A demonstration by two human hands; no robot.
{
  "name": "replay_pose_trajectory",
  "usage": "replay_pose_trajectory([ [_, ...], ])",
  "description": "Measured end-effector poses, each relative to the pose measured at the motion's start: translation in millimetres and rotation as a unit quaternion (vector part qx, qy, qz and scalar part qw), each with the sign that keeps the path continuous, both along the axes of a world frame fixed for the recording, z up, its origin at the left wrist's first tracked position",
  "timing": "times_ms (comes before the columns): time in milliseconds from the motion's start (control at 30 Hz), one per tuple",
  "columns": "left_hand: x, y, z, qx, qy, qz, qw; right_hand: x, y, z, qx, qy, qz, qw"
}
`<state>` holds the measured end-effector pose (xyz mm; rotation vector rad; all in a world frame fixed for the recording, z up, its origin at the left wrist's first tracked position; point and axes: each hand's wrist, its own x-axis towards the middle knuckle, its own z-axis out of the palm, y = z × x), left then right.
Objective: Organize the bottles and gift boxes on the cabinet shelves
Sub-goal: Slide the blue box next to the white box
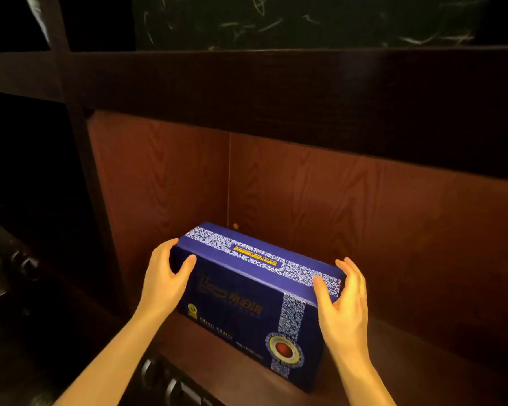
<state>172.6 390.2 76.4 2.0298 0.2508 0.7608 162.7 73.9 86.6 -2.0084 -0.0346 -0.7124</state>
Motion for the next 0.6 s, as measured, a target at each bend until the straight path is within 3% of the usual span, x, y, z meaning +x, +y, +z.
replay_pose_trajectory([
  [267, 58.9, 34.8, -9.1, -0.186, 0.110, -0.074, 0.973, 7.9, 13.8, -16.9, 0.160, 0.127, -0.034, 0.978],
  [600, 82.6, 39.9, -19.7, -0.276, 0.091, -0.169, 0.942, -2.8, 20.0, -24.8, 0.376, 0.123, -0.009, 0.918],
])
